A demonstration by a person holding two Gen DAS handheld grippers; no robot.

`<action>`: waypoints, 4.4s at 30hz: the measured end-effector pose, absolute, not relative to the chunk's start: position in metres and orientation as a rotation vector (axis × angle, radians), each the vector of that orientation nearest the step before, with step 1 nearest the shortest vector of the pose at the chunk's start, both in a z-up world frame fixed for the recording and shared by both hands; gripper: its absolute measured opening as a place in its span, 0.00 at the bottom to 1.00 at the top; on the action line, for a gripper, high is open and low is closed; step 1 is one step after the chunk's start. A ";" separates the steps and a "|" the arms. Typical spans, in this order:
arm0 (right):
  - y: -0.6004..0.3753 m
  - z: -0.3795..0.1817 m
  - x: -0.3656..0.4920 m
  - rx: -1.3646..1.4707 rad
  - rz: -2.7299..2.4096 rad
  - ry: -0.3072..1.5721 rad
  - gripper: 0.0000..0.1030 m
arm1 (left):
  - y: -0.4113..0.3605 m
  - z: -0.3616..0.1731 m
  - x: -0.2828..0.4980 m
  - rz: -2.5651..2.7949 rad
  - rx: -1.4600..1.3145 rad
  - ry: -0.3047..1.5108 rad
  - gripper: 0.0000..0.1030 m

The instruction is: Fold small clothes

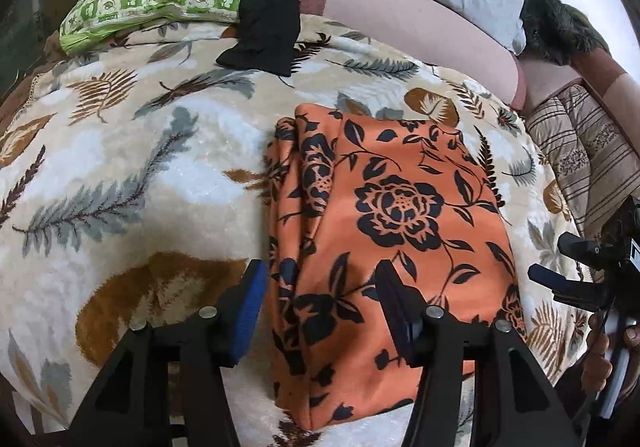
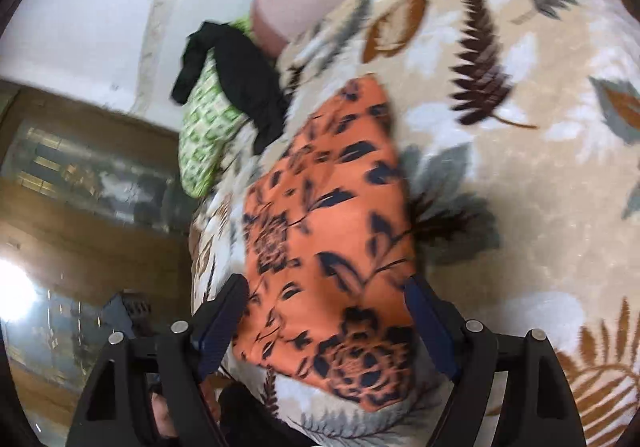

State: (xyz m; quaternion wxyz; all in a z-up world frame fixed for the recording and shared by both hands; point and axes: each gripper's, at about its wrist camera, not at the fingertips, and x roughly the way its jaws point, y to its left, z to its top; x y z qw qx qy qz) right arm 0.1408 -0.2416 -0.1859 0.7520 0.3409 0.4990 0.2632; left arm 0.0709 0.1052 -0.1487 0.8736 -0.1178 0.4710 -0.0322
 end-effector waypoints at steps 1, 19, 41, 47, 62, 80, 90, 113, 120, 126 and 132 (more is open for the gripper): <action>-0.243 -0.187 0.142 0.736 0.567 1.090 0.81 | 0.105 -0.149 0.072 -0.061 -0.242 0.986 0.56; -0.203 -0.210 0.185 0.612 0.565 1.169 0.81 | 0.115 -0.177 0.110 -0.123 -0.306 1.045 0.76; -0.189 -0.141 0.158 0.441 0.607 1.069 0.44 | 0.058 -0.094 0.097 -0.321 -0.272 0.885 0.27; -0.238 -0.087 0.161 0.439 0.585 0.960 0.44 | 0.022 -0.058 0.117 -0.369 -0.232 0.830 0.28; -0.270 -0.114 0.226 0.466 0.554 0.982 0.44 | -0.003 -0.096 0.184 -0.362 -0.228 0.885 0.29; -0.283 -0.143 0.213 0.479 0.453 0.961 0.71 | 0.000 -0.151 0.158 -0.218 -0.054 0.922 0.64; -0.268 -0.162 0.223 0.532 0.470 0.993 0.75 | 0.002 -0.161 0.160 -0.175 -0.028 0.976 0.66; -0.226 -0.092 0.057 0.162 0.187 0.785 0.98 | 0.011 -0.065 0.058 -0.059 -0.071 0.789 0.83; -0.220 -0.100 0.012 0.067 0.113 0.844 0.98 | 0.008 -0.057 0.029 -0.050 -0.067 0.775 0.84; -0.223 -0.071 0.000 0.030 0.040 0.791 0.98 | 0.005 -0.041 0.012 -0.011 -0.061 0.735 0.84; -0.218 -0.054 -0.005 0.000 0.011 0.752 0.98 | -0.005 -0.035 0.004 0.033 -0.009 0.735 0.88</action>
